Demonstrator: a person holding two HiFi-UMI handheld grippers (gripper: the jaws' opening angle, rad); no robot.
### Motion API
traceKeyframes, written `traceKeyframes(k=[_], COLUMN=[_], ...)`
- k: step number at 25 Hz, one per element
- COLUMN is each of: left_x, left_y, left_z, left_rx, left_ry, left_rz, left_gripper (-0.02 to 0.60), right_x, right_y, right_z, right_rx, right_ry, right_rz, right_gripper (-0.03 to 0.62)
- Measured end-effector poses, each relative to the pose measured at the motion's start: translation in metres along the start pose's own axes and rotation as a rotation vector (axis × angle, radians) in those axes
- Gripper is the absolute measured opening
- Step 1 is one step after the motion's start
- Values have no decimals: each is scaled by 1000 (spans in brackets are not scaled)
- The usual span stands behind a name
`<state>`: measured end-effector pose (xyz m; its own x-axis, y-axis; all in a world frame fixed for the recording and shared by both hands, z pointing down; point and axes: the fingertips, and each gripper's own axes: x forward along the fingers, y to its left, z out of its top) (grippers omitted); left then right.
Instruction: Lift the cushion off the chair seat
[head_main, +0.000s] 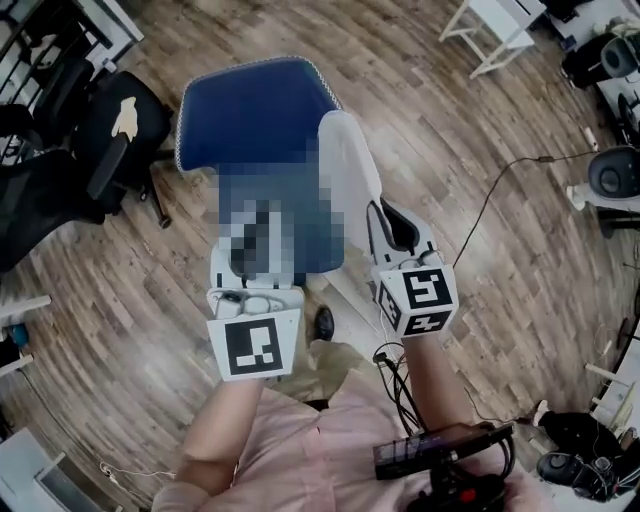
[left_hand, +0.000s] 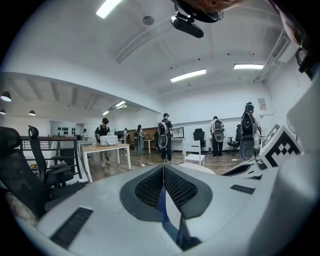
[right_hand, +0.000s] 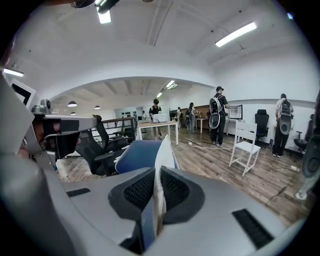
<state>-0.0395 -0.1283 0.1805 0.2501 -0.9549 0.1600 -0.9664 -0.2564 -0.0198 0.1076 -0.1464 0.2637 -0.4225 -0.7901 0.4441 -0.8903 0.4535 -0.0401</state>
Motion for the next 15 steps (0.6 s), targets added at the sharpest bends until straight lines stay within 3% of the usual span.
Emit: traceKeyframes(k=[15], left_x=[-71], left_y=[-58], left_z=[143], left_rx=[90], left_ry=[-234], left_rz=[-33], left_gripper=[14], right_x=[-135], right_y=[0], right_z=[121], right_rx=[-78], right_ry=[-299], right_rz=[-25], right_gripper=[32])
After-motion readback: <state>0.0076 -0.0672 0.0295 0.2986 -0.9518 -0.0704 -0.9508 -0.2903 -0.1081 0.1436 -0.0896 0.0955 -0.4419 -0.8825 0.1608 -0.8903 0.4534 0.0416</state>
